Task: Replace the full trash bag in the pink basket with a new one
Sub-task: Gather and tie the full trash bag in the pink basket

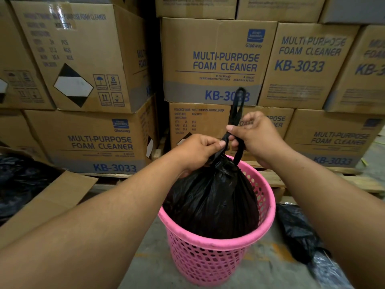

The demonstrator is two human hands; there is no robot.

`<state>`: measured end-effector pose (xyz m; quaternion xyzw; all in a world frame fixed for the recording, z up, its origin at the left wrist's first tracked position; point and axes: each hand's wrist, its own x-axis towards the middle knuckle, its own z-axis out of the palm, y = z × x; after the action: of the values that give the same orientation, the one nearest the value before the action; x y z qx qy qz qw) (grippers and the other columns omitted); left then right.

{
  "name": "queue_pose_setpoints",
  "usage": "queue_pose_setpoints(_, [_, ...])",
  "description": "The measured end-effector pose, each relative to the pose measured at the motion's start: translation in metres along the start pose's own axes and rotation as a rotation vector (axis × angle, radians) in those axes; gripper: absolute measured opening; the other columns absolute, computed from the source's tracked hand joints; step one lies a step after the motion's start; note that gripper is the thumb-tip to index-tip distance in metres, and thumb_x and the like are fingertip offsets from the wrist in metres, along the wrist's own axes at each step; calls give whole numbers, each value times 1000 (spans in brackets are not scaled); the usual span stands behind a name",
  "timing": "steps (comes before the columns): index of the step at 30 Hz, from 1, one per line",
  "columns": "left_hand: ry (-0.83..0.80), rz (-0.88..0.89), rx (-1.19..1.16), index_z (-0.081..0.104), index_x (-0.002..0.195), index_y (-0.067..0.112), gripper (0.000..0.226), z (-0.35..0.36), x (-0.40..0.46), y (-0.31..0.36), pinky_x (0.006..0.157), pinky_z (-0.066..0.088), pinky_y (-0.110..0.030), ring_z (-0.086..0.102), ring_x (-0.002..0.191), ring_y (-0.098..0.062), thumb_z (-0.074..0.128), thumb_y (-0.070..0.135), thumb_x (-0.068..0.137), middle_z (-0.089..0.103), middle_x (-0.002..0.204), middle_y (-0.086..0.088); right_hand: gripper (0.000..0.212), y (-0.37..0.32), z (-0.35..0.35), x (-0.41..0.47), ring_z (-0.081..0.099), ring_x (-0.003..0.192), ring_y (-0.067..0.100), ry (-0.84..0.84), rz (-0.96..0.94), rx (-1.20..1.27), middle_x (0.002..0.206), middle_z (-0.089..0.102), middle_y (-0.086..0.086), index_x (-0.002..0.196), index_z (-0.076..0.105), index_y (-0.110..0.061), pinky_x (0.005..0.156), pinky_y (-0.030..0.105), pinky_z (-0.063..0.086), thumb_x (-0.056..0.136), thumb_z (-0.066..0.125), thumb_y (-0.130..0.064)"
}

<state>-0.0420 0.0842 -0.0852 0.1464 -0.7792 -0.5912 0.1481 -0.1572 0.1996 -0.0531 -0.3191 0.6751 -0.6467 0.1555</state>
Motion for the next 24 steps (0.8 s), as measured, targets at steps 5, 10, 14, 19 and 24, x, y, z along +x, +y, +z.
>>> queue_pose_setpoints(5, [90, 30, 256, 66, 77, 21, 26, -5, 4, 6, 77, 52, -38, 59, 70, -15, 58, 33, 98, 65, 69, 4, 11, 15, 0, 5, 51, 47, 9, 21, -33, -157, 66, 62, 6, 86, 58, -16, 52, 26, 48, 90, 66, -8])
queue_pose_setpoints(10, [123, 27, 390, 69, 81, 23, 25, -16, -2, 8, 82, 52, -40, 66, 84, -21, 57, 37, 98, 72, 85, -4, 12, 16, -6, 1, 55, 60, 6, -165, -6, -486, 76, 68, -2, 98, 72, -20, 58, 23, 43, 87, 71, -17])
queue_pose_setpoints(14, [171, 58, 435, 68, 83, 22, 23, -12, -3, 8, 78, 49, -35, 63, 84, -18, 57, 36, 98, 70, 86, -1, 12, 16, -5, 1, 57, 67, 19, -142, -8, -658, 82, 74, 13, 76, 73, -22, 66, 35, 50, 88, 70, -24])
queue_pose_setpoints(19, [172, 44, 450, 69, 82, 21, 23, -15, -3, 3, 65, 42, -30, 55, 72, -15, 58, 33, 98, 63, 75, 3, 16, 10, -10, -3, 65, 69, 11, -224, 67, -343, 73, 72, 0, 98, 73, -17, 66, 23, 47, 89, 66, -6])
queue_pose_setpoints(24, [200, 34, 422, 73, 89, 15, 26, -15, -2, -1, 84, 52, -42, 66, 92, -29, 58, 34, 98, 73, 91, -9, 33, 14, -12, -9, 66, 87, 24, -363, 135, 90, 88, 72, 13, 98, 70, -12, 84, 33, 48, 90, 46, 10])
